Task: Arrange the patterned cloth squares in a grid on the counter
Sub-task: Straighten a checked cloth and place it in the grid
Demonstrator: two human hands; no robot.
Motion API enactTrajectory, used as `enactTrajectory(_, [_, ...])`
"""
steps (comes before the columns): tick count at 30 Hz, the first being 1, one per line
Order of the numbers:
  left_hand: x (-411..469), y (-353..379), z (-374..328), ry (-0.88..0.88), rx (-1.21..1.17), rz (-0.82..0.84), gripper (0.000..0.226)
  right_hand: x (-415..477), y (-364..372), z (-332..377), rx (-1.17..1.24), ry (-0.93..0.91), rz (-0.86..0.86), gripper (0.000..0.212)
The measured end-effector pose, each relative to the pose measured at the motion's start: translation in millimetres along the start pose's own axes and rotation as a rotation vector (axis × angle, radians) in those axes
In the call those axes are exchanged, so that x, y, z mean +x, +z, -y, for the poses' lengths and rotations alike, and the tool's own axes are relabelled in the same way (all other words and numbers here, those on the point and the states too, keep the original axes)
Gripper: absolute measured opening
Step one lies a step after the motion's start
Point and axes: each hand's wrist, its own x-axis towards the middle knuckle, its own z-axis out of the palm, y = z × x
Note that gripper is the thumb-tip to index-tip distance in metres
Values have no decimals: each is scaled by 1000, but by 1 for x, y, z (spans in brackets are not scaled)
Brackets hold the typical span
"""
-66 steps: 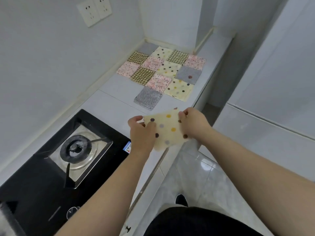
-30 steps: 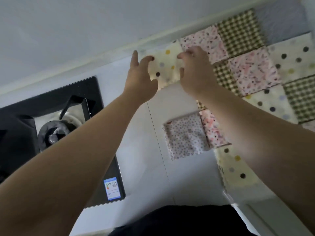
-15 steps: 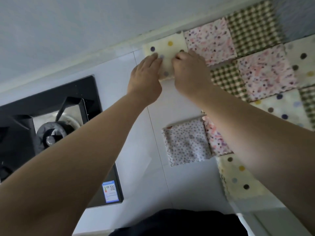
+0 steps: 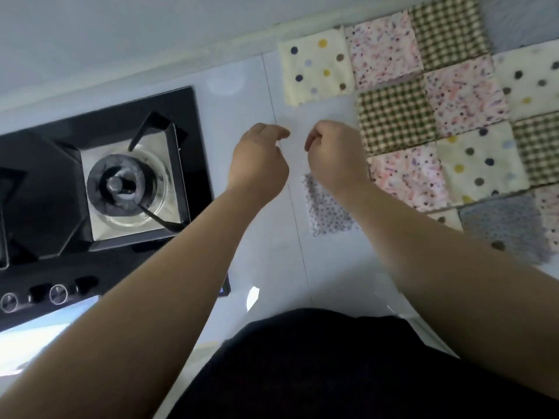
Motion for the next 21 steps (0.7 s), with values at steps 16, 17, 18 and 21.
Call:
enactTrajectory(16, [-266,-115,220,-336,-264,-333,31,-209,154,205,125,-159,288,29])
enactTrajectory(17, [-289,-127,243,-349,-266,-352,30,-228,170,226,126,-189,287,29])
enactTrajectory(18, [-311,-139,265,-371,-267,-372,30,-249,185,246,125,-214,290,29])
enactTrajectory(21, [-378,-176,330,-465,-271,-439,29,-309,231,305,127,-273,378,31])
